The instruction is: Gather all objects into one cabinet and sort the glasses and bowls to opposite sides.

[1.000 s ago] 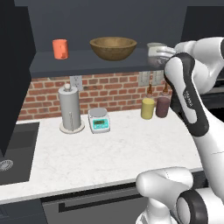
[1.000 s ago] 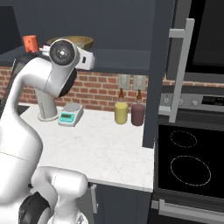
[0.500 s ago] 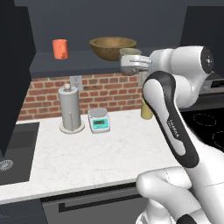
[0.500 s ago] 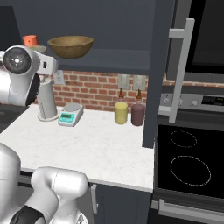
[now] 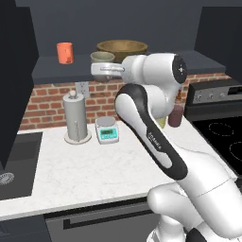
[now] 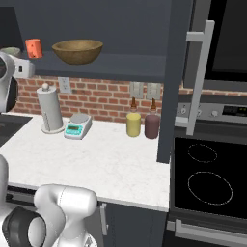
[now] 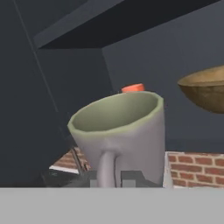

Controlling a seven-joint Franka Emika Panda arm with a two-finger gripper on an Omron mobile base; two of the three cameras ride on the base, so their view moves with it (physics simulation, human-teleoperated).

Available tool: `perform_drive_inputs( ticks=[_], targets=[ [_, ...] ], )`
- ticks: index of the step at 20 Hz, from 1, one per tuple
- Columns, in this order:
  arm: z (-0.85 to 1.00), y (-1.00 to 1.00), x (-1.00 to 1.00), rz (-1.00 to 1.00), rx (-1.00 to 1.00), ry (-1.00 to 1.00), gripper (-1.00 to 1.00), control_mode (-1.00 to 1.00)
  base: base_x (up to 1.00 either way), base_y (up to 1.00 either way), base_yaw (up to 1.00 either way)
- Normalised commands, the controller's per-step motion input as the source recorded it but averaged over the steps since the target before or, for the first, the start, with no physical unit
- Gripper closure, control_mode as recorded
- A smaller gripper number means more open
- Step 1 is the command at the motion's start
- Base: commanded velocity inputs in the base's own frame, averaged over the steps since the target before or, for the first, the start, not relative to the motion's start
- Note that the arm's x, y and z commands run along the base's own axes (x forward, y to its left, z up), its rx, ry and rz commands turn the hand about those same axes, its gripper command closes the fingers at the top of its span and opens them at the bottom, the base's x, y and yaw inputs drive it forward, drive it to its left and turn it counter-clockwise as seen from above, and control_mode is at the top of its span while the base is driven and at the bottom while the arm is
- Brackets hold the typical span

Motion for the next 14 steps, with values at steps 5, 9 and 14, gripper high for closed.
perform_drive_inputs(
  ticks=[5,9,14],
  targets=[
    [0.03,0.81,0.22,0.03,0.00,-0.12,1.00,-1.00,0.00,0.00,0.00],
    [0.19,0.46,0.44,0.02,0.00,-0.07,1.00,-1.00,0.00,0.00,0.00],
    [0.19,0.03,0.34,0.00,-0.03,0.00,1.00,-1.00,0.00,0.00,0.00]
  ],
)
